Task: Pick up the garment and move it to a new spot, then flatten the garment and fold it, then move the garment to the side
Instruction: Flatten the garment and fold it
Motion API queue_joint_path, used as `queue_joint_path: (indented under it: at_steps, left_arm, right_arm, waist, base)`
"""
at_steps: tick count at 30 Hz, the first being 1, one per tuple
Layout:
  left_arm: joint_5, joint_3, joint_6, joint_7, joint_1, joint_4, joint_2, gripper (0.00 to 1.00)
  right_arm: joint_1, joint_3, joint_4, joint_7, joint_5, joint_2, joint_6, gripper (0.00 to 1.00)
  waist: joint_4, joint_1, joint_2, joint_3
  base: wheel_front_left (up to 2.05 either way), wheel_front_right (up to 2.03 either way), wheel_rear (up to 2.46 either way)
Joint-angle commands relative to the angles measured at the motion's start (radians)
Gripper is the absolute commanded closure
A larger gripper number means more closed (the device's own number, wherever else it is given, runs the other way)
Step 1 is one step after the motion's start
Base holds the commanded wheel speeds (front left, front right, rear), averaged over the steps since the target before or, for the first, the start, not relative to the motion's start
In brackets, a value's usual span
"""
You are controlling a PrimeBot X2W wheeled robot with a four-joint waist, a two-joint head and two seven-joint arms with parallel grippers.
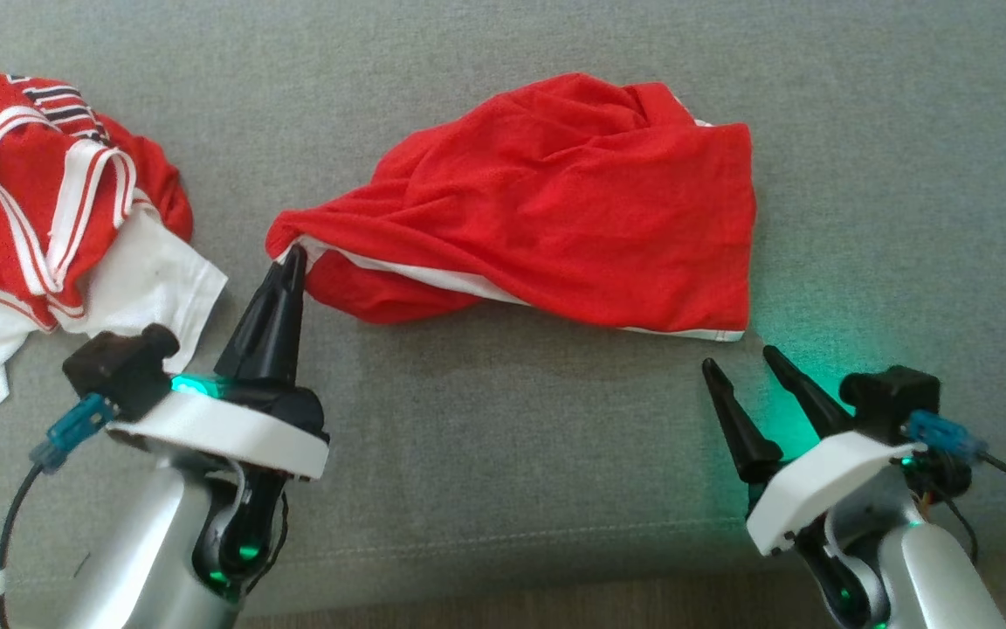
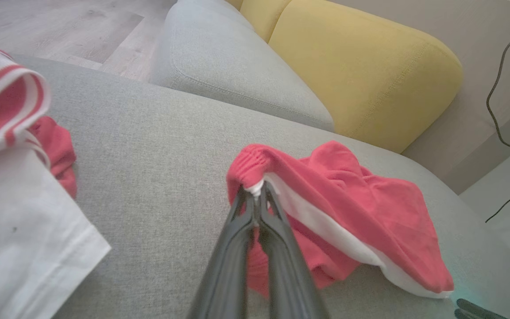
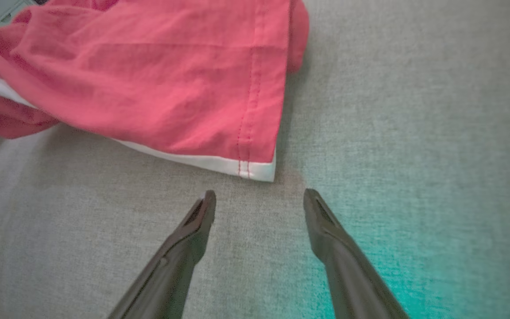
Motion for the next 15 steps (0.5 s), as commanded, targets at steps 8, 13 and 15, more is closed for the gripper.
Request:
queue_joint_path:
  at_steps: [8, 13, 15]
  left_arm:
    - [0.023, 0.043, -0.025, -0.005, -0.061, -0.017, -0.011, 1.0]
    - [0.03, 0.042, -0.033, -0.005, -0.068, -0.01, -0.024, 1.0]
    - [0.031, 0.047, -0.035, -0.005, -0.07, -0.007, -0.027, 1.0]
  right_arm:
    - [-0.099, 0.032, 0.072, -0.055, -0.082, 0.0, 0.0, 0.0]
    - [-0.118, 0.017, 0.117, -0.057, -0.105, 0.001, 0.0, 0.82]
    - [-0.116, 0.012, 0.123, -0.051, -0.111, 0.002, 0.0, 1.0]
  waist:
    - [0.016, 0.0, 0.0, 0.026]
    - [0.023, 0.0, 0.0, 0.031]
    - [0.024, 0.0, 0.0, 0.031]
  base:
    - [0.0, 0.0, 0.0]
    - [0.0, 0.0, 0.0]
    - [0.0, 0.0, 0.0]
